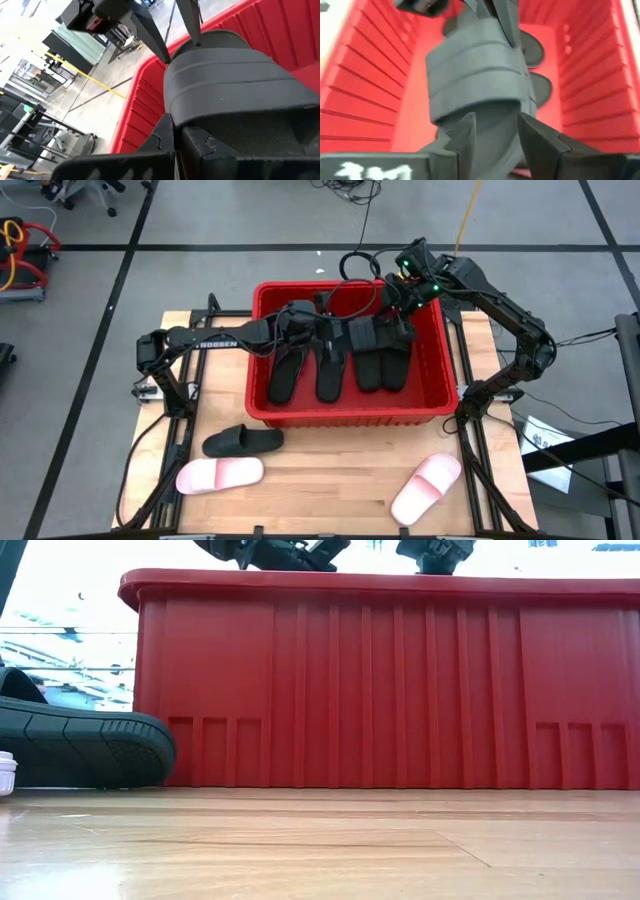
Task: Pick and place slides into bin
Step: Put the black slide into the red bin
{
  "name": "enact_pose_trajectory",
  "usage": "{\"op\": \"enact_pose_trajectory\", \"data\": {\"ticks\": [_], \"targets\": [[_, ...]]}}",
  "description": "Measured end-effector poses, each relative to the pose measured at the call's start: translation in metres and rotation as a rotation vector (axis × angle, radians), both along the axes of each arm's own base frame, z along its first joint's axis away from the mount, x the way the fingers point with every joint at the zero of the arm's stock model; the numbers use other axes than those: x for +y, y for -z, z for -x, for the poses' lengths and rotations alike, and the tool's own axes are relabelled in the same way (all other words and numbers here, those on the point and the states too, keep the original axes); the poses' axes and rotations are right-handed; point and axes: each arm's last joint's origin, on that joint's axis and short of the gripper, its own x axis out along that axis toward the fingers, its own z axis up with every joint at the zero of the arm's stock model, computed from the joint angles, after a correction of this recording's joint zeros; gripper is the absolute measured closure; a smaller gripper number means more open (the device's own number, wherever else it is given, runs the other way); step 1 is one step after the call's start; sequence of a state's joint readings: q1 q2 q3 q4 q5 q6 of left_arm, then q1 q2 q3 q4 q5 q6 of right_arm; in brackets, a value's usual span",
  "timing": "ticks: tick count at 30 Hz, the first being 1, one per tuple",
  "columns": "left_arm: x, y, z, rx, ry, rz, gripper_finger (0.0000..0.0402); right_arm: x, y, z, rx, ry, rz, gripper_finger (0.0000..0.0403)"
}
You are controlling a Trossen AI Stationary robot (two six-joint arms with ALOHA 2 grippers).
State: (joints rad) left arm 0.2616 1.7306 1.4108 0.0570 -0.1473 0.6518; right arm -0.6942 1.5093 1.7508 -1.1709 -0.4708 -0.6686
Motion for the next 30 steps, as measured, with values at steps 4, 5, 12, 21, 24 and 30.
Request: {"op": "enact_pose_trajectory", "data": {"ticks": [4,5,12,21,24,30], "targets": [[0.000,0.002,0.001,0.021,-0.007,0.015,0.0400,-0.002,-0.001,0.003,0.066,0.072,0.089,0.0245],[0.000,0.003,0.001,0.026,-0.008,0.021,0.0401,-0.002,-0.001,0.003,0.070,0.079,0.101,0.0244],[0.000,0.007,0.003,0.050,-0.039,0.078,0.0401,-0.001,-0.009,0.007,0.039,0.098,0.157,0.0242],[0.004,-0.003,0.013,0.001,-0.209,0.141,0.0401,0.010,-0.027,0.020,-0.032,0.114,0.222,0.0245],[0.004,-0.012,0.024,-0.047,-0.339,0.209,0.0401,0.014,-0.032,0.025,-0.052,0.116,0.236,0.0247],[0.002,-0.012,0.046,-0.135,-0.659,0.445,0.0401,0.019,-0.039,0.031,-0.090,0.119,0.263,0.0248]]}}
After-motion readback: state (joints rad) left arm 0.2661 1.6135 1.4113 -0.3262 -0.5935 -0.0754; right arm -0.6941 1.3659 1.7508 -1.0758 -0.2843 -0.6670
